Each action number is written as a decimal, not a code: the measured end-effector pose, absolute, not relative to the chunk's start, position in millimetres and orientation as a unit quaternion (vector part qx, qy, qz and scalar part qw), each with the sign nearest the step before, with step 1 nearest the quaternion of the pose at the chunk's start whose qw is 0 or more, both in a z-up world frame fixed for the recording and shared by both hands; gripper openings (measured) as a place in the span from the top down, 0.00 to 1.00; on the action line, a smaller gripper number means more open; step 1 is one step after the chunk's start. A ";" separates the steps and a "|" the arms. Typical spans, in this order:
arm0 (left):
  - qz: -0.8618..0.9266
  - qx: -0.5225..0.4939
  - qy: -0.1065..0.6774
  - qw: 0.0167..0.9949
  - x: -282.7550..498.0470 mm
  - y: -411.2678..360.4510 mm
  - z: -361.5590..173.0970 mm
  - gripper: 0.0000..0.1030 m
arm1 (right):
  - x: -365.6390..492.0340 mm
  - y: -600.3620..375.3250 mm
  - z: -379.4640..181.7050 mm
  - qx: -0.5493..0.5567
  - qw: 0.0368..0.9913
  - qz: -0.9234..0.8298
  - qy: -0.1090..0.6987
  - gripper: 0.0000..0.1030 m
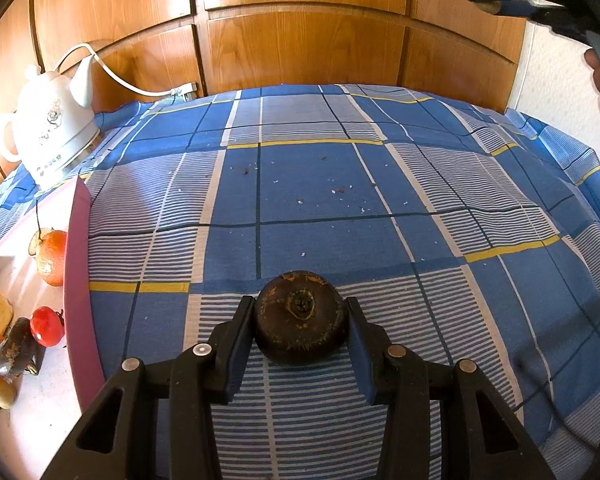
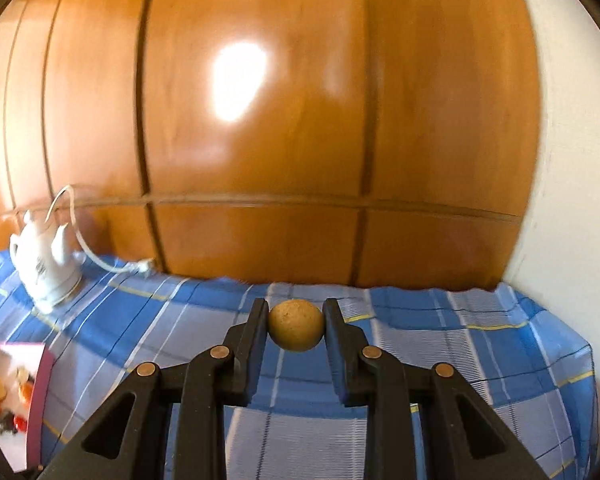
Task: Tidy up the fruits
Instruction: 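Lift the small yellow fruit with the right tool while the left tool holds the dark fruit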
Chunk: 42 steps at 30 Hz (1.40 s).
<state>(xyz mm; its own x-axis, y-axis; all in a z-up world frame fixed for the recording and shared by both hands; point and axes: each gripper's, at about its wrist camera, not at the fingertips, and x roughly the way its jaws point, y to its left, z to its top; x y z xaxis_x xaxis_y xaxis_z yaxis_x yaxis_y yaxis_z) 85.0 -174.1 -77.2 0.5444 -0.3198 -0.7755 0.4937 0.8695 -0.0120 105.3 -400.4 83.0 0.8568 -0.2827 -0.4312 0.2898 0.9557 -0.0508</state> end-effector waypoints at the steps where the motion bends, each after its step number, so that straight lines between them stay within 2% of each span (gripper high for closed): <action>1: -0.232 0.104 0.417 0.872 85.1 -174.3 -77.1 0.57 | 104.8 -404.8 84.1 0.014 0.963 -0.153 0.222 0.73; 26: -0.224 0.100 0.421 0.873 89.1 -173.6 -74.6 0.58 | 97.1 -408.7 89.2 0.025 0.964 -0.156 0.213 0.73; 42: -0.214 0.068 0.382 0.896 85.7 -153.1 -29.9 0.58 | 98.4 -401.8 87.6 0.007 0.966 -0.134 0.223 0.73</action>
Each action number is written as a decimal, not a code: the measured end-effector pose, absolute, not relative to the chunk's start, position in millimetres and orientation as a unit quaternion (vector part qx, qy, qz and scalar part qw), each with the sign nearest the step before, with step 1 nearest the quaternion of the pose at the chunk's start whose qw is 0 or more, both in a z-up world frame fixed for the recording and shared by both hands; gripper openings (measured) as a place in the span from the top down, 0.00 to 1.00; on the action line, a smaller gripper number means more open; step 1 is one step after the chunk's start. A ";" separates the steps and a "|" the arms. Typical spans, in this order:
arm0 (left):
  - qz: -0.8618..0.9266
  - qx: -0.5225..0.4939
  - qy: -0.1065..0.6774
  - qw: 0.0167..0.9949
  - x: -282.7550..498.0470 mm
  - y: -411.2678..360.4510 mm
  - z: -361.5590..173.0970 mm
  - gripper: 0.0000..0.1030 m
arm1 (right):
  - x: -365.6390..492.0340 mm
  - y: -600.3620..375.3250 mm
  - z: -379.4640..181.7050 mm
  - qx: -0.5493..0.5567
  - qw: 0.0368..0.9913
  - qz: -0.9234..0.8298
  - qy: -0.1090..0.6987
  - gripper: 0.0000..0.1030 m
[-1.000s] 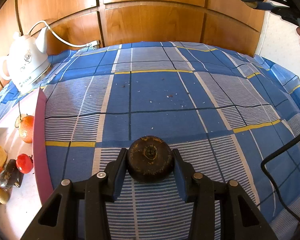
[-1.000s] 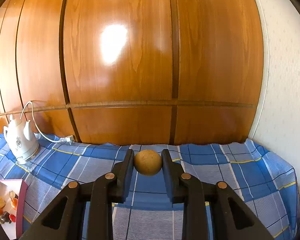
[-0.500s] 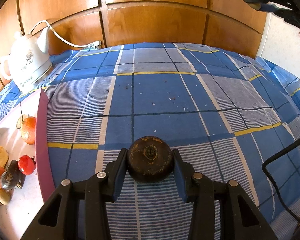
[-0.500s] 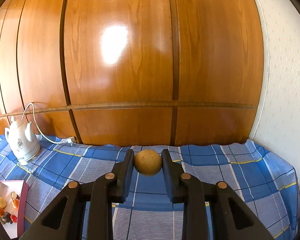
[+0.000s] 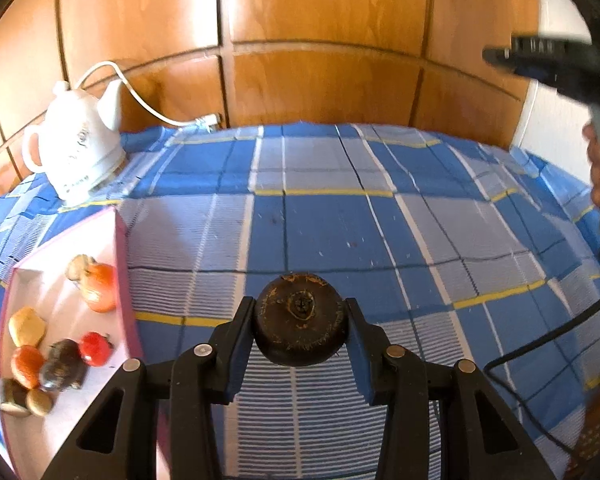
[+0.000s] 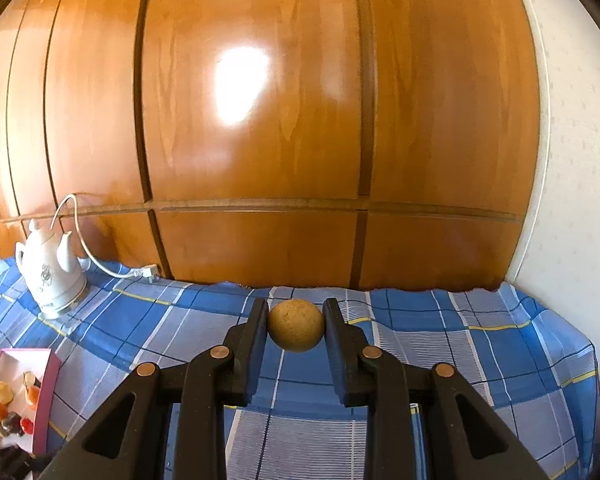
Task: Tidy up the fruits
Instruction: 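Lift the small yellow fruit with the right tool while the left tool holds the dark fruit, then carry the dark round fruit into the tray and open the left tool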
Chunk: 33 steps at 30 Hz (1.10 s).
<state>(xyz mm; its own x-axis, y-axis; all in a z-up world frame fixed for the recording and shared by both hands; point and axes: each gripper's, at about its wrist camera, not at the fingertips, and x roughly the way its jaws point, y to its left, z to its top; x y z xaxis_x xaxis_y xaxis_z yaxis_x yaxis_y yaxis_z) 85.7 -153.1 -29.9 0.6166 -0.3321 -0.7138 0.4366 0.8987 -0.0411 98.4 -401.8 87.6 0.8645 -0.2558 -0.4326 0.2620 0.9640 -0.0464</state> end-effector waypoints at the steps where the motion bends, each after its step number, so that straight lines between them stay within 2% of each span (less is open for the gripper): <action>1: -0.212 0.064 0.379 0.898 85.5 -149.9 -26.6 0.58 | 98.9 -399.6 87.0 0.003 0.965 -0.131 0.225 0.73; 9: -0.166 0.027 0.368 0.915 82.5 -101.1 4.0 0.58 | 106.6 -381.5 75.6 -0.021 0.964 -0.099 0.246 0.73; 16: -0.096 -0.026 0.381 0.919 69.5 -21.4 10.6 0.58 | 112.1 -368.7 64.9 -0.039 0.961 -0.081 0.262 0.73; 23: -0.042 -0.058 0.406 0.911 47.2 38.5 -6.5 0.58 | 115.8 -358.0 53.5 -0.058 0.956 -0.073 0.277 0.73; 33: -0.034 -0.058 0.433 0.899 56.2 41.6 -38.6 0.58 | 117.8 -342.3 39.0 -0.085 0.951 -0.065 0.291 0.73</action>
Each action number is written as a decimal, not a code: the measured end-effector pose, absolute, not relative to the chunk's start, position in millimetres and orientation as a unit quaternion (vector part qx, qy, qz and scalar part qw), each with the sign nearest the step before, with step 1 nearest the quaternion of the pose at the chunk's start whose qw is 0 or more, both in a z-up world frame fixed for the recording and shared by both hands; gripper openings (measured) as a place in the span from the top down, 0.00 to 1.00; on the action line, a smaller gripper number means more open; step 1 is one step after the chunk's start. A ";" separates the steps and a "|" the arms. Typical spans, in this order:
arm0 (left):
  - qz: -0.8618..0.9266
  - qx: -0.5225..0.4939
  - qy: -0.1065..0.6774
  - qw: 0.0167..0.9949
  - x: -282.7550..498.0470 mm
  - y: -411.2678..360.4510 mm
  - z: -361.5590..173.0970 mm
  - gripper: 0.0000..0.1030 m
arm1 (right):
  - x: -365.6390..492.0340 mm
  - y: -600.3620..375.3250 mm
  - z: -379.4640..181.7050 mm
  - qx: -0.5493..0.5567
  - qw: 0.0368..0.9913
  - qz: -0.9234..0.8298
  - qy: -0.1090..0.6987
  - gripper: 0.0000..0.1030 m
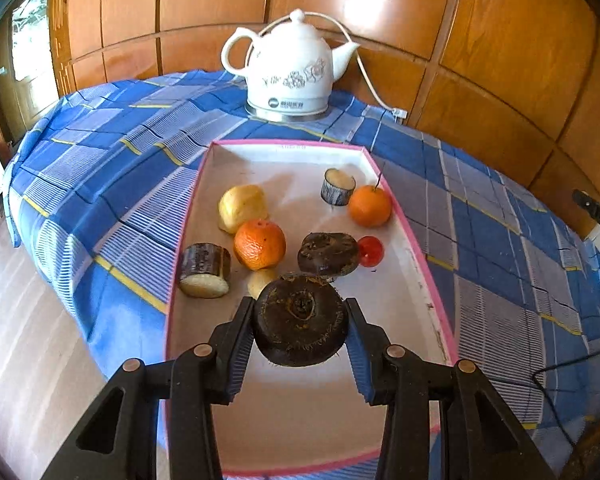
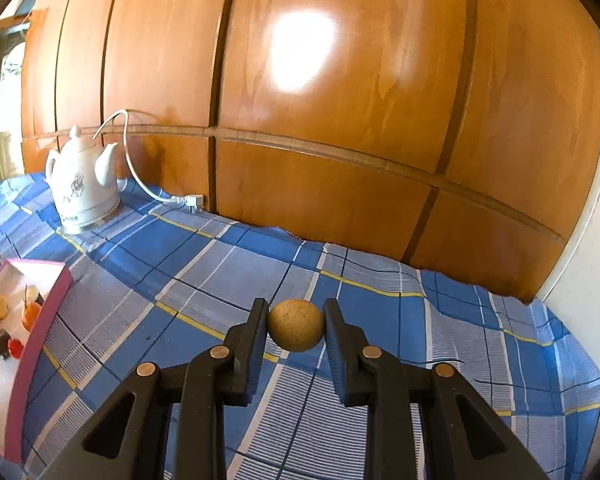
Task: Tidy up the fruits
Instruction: 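Carry the dark round fruit into the tray and open the left tool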
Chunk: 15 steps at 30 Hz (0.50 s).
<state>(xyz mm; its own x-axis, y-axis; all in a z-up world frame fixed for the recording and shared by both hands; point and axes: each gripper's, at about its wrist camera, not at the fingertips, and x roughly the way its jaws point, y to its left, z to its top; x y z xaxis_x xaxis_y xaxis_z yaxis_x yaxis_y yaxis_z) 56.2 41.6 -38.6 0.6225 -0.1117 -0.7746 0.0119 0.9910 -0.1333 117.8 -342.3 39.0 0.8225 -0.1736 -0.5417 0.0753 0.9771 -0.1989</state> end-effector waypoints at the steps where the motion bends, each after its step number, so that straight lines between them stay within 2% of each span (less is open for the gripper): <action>1: -0.031 -0.054 0.433 0.899 58.5 41.4 -40.8 0.58 | 118.6 -341.4 37.0 -0.088 0.950 -0.065 0.293 0.73; 9: -0.017 -0.048 0.452 0.891 71.4 42.5 -63.1 0.57 | 122.3 -344.6 31.0 -0.085 0.946 -0.068 0.306 0.73; 12: -0.009 -0.046 0.443 0.895 69.2 42.9 -60.7 0.49 | 123.0 -343.1 29.9 -0.087 0.945 -0.066 0.308 0.73; 15: 0.000 -0.039 0.428 0.903 66.9 40.5 -51.7 0.49 | 123.7 -341.9 28.6 -0.089 0.944 -0.064 0.311 0.73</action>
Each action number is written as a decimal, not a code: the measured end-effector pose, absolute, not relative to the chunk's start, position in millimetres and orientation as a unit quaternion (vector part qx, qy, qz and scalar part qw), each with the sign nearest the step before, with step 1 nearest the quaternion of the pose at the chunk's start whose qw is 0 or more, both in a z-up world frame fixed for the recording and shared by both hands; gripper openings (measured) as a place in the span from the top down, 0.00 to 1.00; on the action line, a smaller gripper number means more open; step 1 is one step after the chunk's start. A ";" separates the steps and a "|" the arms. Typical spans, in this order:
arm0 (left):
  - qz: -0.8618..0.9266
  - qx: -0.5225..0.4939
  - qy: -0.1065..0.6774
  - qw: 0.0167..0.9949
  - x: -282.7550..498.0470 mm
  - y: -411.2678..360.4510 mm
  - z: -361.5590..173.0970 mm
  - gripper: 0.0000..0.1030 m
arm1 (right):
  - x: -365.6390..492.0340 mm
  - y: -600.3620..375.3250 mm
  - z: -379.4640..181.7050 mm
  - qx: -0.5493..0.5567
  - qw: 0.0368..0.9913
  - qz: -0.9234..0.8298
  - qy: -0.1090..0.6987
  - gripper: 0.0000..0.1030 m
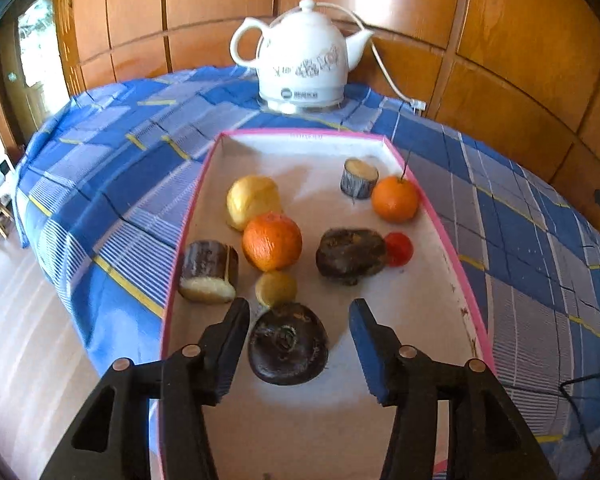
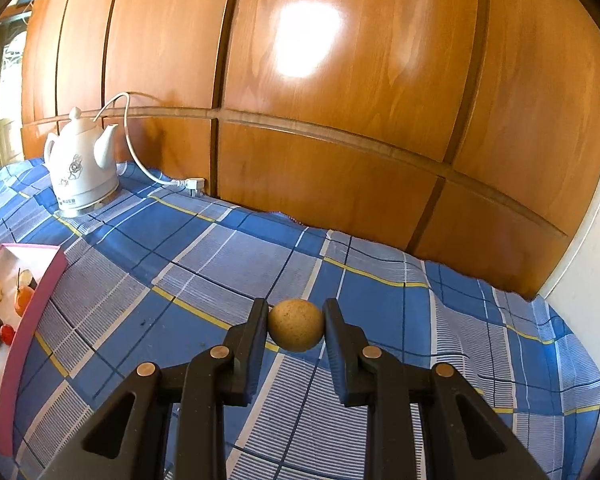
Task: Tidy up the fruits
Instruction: 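Carry the dark round fruit into the tray and open the left tool, then lower the small yellow fruit into the tray and open the right tool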
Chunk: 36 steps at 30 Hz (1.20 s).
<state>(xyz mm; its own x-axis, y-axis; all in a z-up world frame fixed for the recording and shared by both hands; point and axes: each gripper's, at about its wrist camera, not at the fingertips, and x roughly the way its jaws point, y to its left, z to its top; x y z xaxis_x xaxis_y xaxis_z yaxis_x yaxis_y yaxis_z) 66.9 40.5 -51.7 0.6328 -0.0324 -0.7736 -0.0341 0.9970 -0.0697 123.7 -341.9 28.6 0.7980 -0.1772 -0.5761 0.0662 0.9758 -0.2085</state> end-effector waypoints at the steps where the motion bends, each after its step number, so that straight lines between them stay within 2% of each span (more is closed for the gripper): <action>1: 0.005 -0.036 0.425 0.905 66.2 39.9 -48.2 0.49 | 124.0 -341.8 28.3 -0.089 0.944 -0.064 0.312 0.73; 10: 0.007 -0.026 0.397 0.917 54.2 32.4 -21.8 0.49 | 125.1 -336.7 22.9 -0.088 0.941 -0.046 0.323 0.73; 18: 0.004 -0.021 0.378 0.926 45.1 30.3 -8.9 0.47 | 127.0 -311.4 4.1 -0.086 0.927 0.050 0.362 0.73; 26: 0.005 -0.028 0.368 0.929 39.4 38.0 -3.7 0.46 | 108.7 -246.9 -16.7 -0.142 0.893 0.152 0.399 0.73; 36: 0.021 -0.040 0.357 0.933 31.7 54.2 2.2 0.39 | 77.7 -153.1 -10.9 -0.119 0.870 0.267 0.396 0.73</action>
<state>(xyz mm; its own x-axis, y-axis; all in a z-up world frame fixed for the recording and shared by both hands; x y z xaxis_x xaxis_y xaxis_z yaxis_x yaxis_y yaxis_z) 31.7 54.2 2.2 0.7439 0.0099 -0.6682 -0.0667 0.9960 -0.0595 77.7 -153.1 -10.9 0.5436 0.3708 -0.7530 -0.5593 0.8290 0.0044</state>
